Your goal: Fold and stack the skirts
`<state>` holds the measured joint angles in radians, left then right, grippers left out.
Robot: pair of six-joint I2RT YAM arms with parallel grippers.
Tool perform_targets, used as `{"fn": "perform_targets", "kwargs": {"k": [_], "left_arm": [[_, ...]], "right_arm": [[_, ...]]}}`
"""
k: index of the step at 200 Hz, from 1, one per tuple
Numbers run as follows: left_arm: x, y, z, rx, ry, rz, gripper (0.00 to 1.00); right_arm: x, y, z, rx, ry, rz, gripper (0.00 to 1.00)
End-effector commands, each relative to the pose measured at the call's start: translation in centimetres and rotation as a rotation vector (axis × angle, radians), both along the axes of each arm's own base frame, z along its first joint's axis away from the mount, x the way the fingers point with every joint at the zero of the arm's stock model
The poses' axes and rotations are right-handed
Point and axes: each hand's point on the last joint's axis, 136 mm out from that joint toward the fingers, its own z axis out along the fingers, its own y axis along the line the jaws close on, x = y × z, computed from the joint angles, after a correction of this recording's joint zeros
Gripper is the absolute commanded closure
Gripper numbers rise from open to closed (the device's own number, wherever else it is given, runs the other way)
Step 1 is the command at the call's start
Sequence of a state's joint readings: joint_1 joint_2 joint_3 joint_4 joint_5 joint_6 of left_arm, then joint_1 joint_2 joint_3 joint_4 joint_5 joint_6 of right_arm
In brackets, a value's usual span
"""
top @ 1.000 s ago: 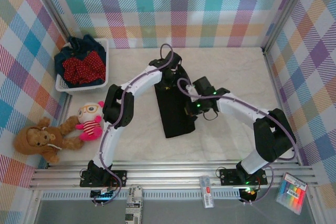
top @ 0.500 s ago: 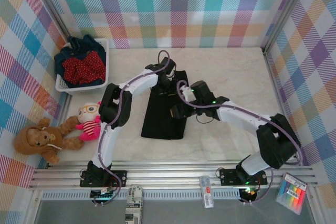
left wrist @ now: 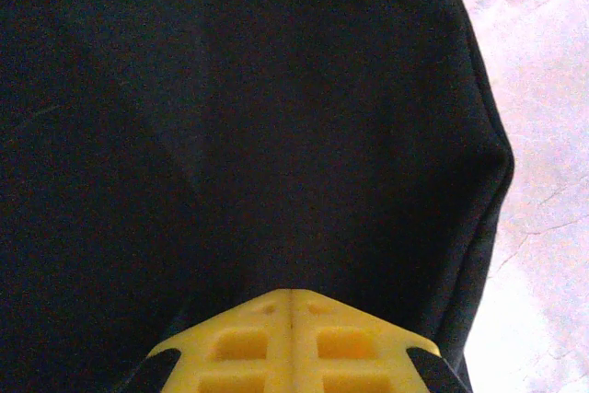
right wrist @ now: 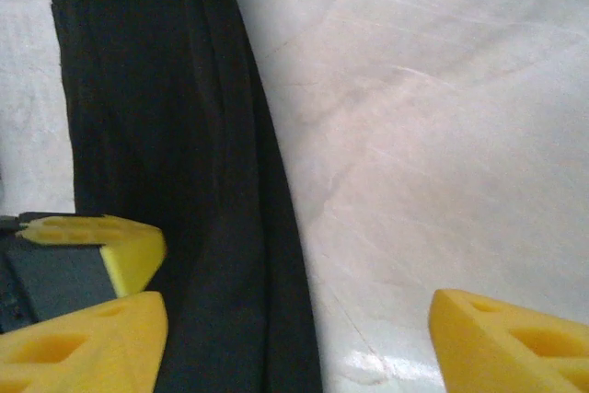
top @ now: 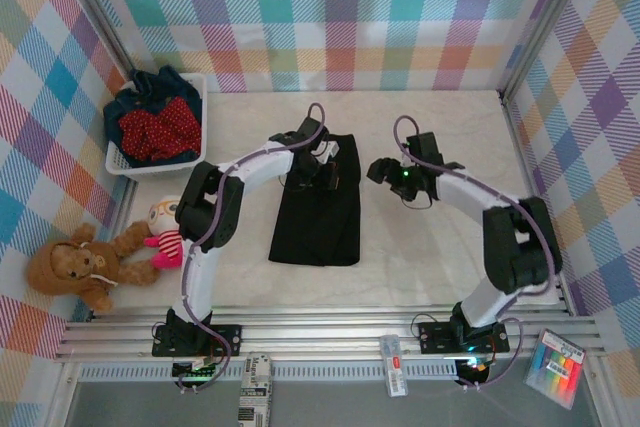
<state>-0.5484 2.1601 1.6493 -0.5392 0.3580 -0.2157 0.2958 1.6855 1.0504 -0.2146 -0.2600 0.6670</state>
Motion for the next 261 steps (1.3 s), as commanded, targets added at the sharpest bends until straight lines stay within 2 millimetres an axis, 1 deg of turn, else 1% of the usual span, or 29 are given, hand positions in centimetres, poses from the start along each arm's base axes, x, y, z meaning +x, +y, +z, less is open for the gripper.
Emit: {"fn": "perform_targets", "kwargs": {"k": [1, 13, 23, 25, 29, 47, 54, 67, 81, 97, 98, 105, 109, 115, 123, 138, 155, 167, 176, 187, 193, 202, 207, 211, 213, 222, 237, 246, 261], "left_arm": [[-0.2, -0.3, -0.8, -0.009, -0.010, -0.022, 1.00], [-0.1, -0.1, -0.6, -0.004, -0.024, -0.018, 0.98], [-0.2, 0.3, -0.9, 0.014, -0.027, -0.019, 0.97], [-0.3, 0.3, -1.1, 0.020, -0.024, -0.020, 0.97], [-0.3, 0.6, -1.4, 0.030, -0.022, -0.020, 0.97], [-0.7, 1.3, -2.6, 0.062, -0.016, -0.027, 0.97], [-0.8, 1.4, -3.0, 0.067, -0.015, -0.034, 0.97], [-0.9, 1.6, -3.5, 0.077, -0.010, -0.050, 0.95], [-0.7, 1.7, -3.9, 0.086, -0.014, -0.070, 0.94], [-0.3, 1.4, -4.1, 0.083, -0.023, -0.098, 0.93], [-0.3, 1.5, -4.1, 0.083, -0.021, -0.099, 0.93], [-0.1, 1.2, -4.2, 0.076, -0.025, -0.113, 0.92], [0.1, 1.0, -4.1, 0.071, -0.027, -0.122, 0.92], [0.3, 0.7, -4.2, 0.066, -0.029, -0.137, 0.91], [0.6, 0.2, -4.1, 0.051, -0.031, -0.156, 0.91], [1.2, -1.1, -3.6, 0.005, -0.032, -0.198, 0.90], [1.7, -2.7, -1.1, -0.079, -0.067, -0.236, 0.86], [1.6, -3.1, 1.3, -0.114, -0.105, -0.256, 0.80], [1.2, -2.8, 2.8, -0.117, -0.133, -0.268, 0.73], [0.6, -1.9, 4.1, -0.103, -0.166, -0.272, 0.64], [0.3, -1.1, 4.3, -0.082, -0.176, -0.266, 0.59], [-0.2, 0.2, 5.0, -0.042, -0.204, -0.251, 0.49], [-0.5, 1.0, 5.0, -0.014, -0.209, -0.240, 0.45], [-0.7, 1.8, 5.0, 0.011, -0.214, -0.228, 0.42], [-0.8, 2.1, 5.0, 0.020, -0.217, -0.221, 0.40], [-1.2, 3.7, 5.2, 0.065, -0.231, -0.189, 0.30], [-1.8, 6.1, 5.5, 0.137, -0.257, -0.139, 0.11], [-2.5, 7.3, 5.3, 0.179, -0.261, -0.127, 0.01], [-3.6, 8.7, 5.1, 0.230, -0.254, -0.131, 0.00]], "right_arm": [[1.8, 2.0, -0.1, 0.024, 0.036, 0.093, 0.31], [3.0, 2.3, -1.3, -0.005, 0.055, 0.120, 0.34], [4.3, 2.6, -1.7, -0.021, 0.059, 0.135, 0.38], [4.4, 2.7, -2.0, -0.027, 0.068, 0.140, 0.39], [4.9, 2.8, -1.9, -0.029, 0.060, 0.147, 0.40], [7.0, 3.4, -3.0, -0.054, 0.063, 0.162, 0.49], [7.7, 3.8, -3.3, -0.048, 0.070, 0.170, 0.54], [8.1, 4.7, -3.9, -0.037, 0.086, 0.188, 0.63], [7.8, 5.5, -4.4, -0.033, 0.095, 0.207, 0.73], [7.0, 5.7, -4.8, -0.053, 0.104, 0.194, 0.91], [7.0, 5.7, -4.7, -0.052, 0.100, 0.187, 0.93], [6.6, 5.6, -4.4, -0.038, 0.090, 0.167, 1.00], [6.5, 5.8, -3.8, -0.015, 0.076, 0.143, 1.00], [5.9, 5.6, -3.9, 0.003, 0.083, 0.116, 1.00], [5.2, 5.7, -3.1, 0.035, 0.074, 0.078, 1.00], [3.1, 6.1, -2.1, 0.067, 0.065, 0.003, 1.00], [1.2, 6.5, -1.6, 0.097, 0.056, -0.090, 1.00], [0.2, 5.7, -1.8, 0.103, 0.060, -0.173, 1.00], [-0.3, 4.5, -2.2, 0.101, 0.060, -0.231, 0.97], [-0.7, 3.1, -2.7, 0.079, 0.046, -0.273, 0.90], [-0.9, 2.1, -3.1, 0.064, 0.061, -0.289, 0.81], [-1.1, 1.2, -3.5, 0.050, 0.079, -0.299, 0.70], [-1.1, 0.5, -3.6, 0.040, 0.090, -0.309, 0.62], [-1.2, 0.1, -3.6, 0.032, 0.094, -0.313, 0.59], [-1.2, -0.3, -3.7, 0.024, 0.099, -0.317, 0.55], [-1.2, -1.3, -3.8, 0.007, 0.102, -0.330, 0.47], [-1.0, -2.8, -3.9, 0.006, 0.118, -0.360, 0.42], [-0.8, -3.5, -4.0, 0.020, 0.127, -0.379, 0.40], [-0.3, -4.1, -3.9, 0.053, 0.138, -0.385, 0.38]]}}
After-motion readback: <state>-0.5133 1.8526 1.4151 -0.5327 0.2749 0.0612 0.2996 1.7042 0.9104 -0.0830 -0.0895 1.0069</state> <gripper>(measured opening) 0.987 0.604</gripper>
